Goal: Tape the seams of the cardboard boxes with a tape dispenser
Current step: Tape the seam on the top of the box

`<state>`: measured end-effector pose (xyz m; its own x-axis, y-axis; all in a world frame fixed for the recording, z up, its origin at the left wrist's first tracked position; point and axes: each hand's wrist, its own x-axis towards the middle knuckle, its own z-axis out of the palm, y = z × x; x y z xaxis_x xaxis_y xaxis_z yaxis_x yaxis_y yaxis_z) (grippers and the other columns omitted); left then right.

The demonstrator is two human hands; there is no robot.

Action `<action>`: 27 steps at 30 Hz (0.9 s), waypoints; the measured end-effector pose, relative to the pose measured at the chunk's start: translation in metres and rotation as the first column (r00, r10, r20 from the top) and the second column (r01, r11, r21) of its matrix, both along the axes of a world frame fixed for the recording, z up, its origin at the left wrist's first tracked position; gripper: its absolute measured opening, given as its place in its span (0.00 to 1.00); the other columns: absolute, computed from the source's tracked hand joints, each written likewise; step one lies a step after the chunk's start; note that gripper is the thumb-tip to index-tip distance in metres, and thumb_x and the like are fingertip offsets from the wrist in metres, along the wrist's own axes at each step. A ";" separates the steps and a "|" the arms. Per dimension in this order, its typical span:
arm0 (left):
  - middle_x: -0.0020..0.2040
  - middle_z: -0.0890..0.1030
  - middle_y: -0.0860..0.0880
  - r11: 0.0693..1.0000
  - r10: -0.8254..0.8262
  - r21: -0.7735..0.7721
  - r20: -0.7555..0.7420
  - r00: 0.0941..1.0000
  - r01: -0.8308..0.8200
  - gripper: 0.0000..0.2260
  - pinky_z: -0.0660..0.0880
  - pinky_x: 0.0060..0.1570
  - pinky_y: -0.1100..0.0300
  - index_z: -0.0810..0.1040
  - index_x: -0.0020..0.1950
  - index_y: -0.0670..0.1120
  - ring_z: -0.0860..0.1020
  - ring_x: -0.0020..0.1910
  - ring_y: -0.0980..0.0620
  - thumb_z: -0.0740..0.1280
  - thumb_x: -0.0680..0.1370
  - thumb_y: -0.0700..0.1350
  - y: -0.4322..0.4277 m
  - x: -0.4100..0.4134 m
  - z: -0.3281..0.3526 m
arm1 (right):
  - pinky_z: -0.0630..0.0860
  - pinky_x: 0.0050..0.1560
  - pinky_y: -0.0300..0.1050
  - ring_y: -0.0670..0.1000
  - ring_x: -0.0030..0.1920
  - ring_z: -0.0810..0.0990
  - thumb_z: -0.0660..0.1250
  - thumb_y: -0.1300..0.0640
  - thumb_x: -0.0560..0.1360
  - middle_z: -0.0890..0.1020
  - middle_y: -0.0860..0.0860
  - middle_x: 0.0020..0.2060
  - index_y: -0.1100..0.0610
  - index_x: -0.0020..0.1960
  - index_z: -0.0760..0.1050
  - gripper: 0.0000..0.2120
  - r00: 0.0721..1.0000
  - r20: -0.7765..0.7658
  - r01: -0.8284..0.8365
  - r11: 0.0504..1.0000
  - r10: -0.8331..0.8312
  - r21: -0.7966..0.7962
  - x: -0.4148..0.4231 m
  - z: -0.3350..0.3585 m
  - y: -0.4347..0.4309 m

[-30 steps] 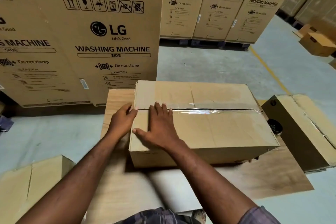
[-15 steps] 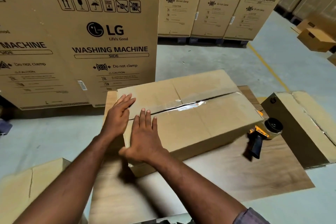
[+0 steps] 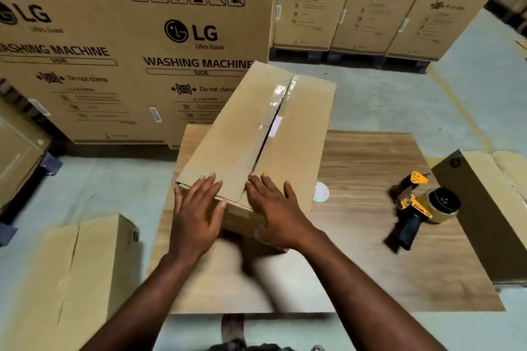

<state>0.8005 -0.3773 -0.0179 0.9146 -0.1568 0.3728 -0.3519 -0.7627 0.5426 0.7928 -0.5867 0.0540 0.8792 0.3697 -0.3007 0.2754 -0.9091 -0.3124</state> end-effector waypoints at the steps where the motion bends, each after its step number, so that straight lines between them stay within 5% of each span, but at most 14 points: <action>1: 0.75 0.70 0.53 0.999 -0.005 0.034 0.002 1.000 0.005 0.22 0.48 0.77 0.37 0.74 0.73 0.51 0.65 0.76 0.53 0.60 0.80 0.55 -0.012 -0.008 -0.001 | 0.39 0.79 0.63 0.50 0.82 0.39 0.69 0.54 0.77 0.41 0.46 0.83 0.51 0.84 0.44 0.45 1.000 0.025 0.007 1.000 -0.007 -0.005 -0.004 -0.001 -0.016; 7: 0.74 0.72 0.52 0.989 0.096 0.113 0.025 0.995 -0.098 0.23 0.51 0.77 0.39 0.74 0.72 0.51 0.69 0.73 0.49 0.62 0.78 0.57 -0.102 -0.062 0.000 | 0.42 0.79 0.64 0.51 0.83 0.43 0.63 0.56 0.78 0.47 0.43 0.83 0.49 0.84 0.48 0.39 0.988 0.157 0.000 1.000 -0.003 0.017 -0.038 -0.010 -0.101; 20: 0.70 0.72 0.54 0.948 0.252 0.205 -0.021 0.968 -0.243 0.25 0.56 0.71 0.42 0.75 0.66 0.53 0.69 0.69 0.50 0.74 0.72 0.59 -0.221 -0.138 0.010 | 0.49 0.78 0.62 0.51 0.82 0.54 0.63 0.41 0.80 0.61 0.44 0.81 0.49 0.81 0.62 0.32 0.910 0.404 0.049 0.994 -0.086 0.101 -0.112 -0.045 -0.209; 27: 0.72 0.70 0.53 0.927 0.232 0.307 -0.020 0.972 -0.215 0.30 0.58 0.69 0.43 0.73 0.69 0.53 0.69 0.70 0.48 0.77 0.69 0.56 -0.223 -0.141 0.008 | 0.53 0.77 0.63 0.52 0.81 0.56 0.73 0.50 0.74 0.61 0.45 0.81 0.48 0.81 0.60 0.39 0.901 0.429 0.050 0.997 -0.069 0.056 -0.118 -0.047 -0.214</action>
